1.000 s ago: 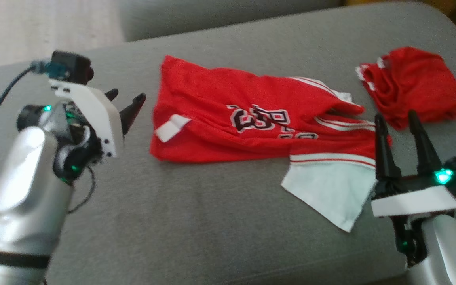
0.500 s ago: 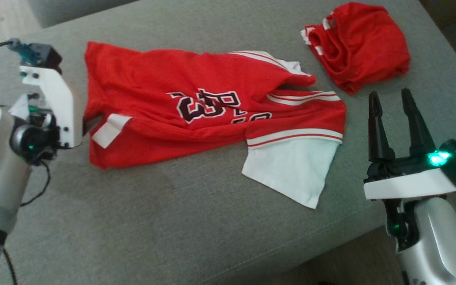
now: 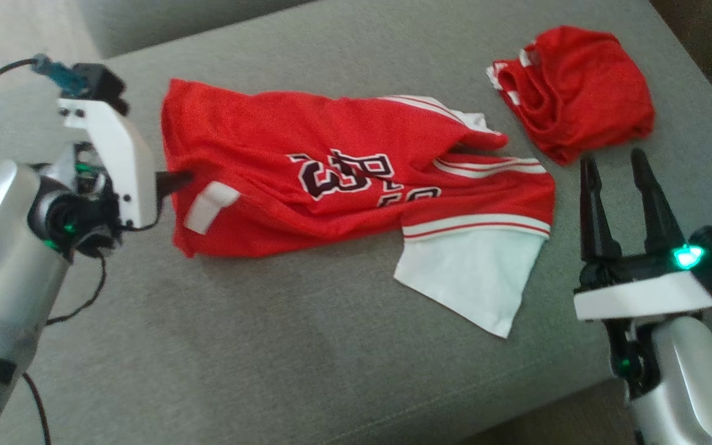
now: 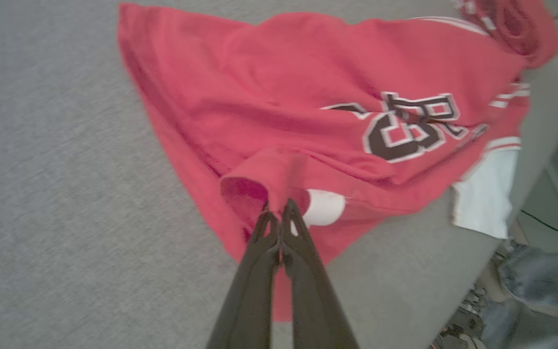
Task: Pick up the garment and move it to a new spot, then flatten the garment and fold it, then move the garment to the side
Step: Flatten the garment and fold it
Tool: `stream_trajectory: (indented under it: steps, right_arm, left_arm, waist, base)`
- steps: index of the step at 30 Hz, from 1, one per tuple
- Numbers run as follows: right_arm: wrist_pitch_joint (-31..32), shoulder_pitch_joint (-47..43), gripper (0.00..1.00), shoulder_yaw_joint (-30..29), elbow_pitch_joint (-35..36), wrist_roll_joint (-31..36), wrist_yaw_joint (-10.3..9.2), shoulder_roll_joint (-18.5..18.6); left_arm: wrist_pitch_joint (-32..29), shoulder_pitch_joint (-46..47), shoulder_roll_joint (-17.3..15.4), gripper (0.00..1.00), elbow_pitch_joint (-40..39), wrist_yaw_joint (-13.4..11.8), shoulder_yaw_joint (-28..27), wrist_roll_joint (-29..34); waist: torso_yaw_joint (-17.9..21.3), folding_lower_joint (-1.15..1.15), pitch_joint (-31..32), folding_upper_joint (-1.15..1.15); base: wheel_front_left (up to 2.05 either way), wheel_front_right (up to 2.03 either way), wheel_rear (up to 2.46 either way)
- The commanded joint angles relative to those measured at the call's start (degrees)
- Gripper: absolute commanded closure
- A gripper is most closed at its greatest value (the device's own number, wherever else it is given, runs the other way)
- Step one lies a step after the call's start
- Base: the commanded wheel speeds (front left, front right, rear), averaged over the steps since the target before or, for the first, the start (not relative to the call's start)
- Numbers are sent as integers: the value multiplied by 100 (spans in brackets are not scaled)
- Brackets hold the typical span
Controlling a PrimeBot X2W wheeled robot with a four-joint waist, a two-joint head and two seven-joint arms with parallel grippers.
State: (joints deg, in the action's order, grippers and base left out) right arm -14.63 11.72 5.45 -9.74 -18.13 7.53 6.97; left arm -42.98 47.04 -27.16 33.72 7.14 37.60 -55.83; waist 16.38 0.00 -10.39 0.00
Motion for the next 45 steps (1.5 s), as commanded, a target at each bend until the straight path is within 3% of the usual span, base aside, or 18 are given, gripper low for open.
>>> stream_trajectory:
  steps: [1,8,15,20,27,28,29,30,35,39,40,42,45]
  right_arm:
    - [-36,-66,0,100,122,18,-4,142]
    - [45,-232,0,44,14,-9,-4,339]
    - [216,-301,0,-63,95,-19,-4,449]
    - [323,-321,0,-86,150,-22,-4,494]
    - [517,-290,0,-88,209,-29,-4,528]
    - [533,-290,0,-83,211,-27,-4,528]
    - [548,-289,0,-72,214,-27,-4,524]
    - [561,-293,0,-61,210,-29,-4,521]
    - [570,-301,0,-16,229,-50,-4,543]
    - [537,-325,0,-93,275,-65,-4,604]
    - [514,-357,0,-182,301,-77,-4,627]
    - [500,-399,0,-260,319,-88,-4,625]
    - [459,-532,0,-371,324,-113,-4,573]
  left_arm:
    - [-72,140,-368,100,-374,35,-132,-216]
    - [-413,-583,-931,100,-1769,35,225,-1428]
    - [-426,-1322,-1590,100,-2344,35,601,-1875]
    - [-230,-1677,-1641,100,-2264,35,809,-1930]
    - [163,-1950,-1449,100,-1753,35,1105,-1938]
    - [225,-1943,-1427,80,-1699,35,1128,-1938]
    - [321,-1924,-1406,29,-1641,35,1140,-1918]
    - [406,-1907,-1379,0,-1583,35,1163,-1897]
    - [810,-1711,-1434,0,-1595,35,1286,-1706]
    - [1587,-1480,-1689,0,-1824,35,1220,-1187]
    - [2218,-1415,-1747,0,-1889,-50,1066,-819]
    - [2928,-1437,-1733,0,-2036,-324,901,-446]
    - [4099,-1696,-1563,0,-2295,-971,611,-22]
  waist:
    - [-283,0,269,0]
    - [-782,0,601,0]
    - [-1038,0,698,0]
    - [-1096,0,685,0]
    - [-1137,0,622,0]
    - [-1147,0,622,0]
    - [-1158,0,622,0]
    - [-1172,0,637,0]
    - [-1242,0,755,0]
    - [-1293,0,891,0]
    - [-1313,0,951,0]
    - [-1325,0,999,0]
    - [-1355,0,1040,0]
  base:
    - [0,0,0]
    - [0,0,0]
    - [0,0,0]
    - [0,0,0]
    - [0,0,0]
    - [0,0,0]
    - [0,0,0]
    - [0,0,0]
    - [0,0,0]
    - [0,0,0]
    - [0,0,0]
    - [0,0,0]
    - [0,0,0]
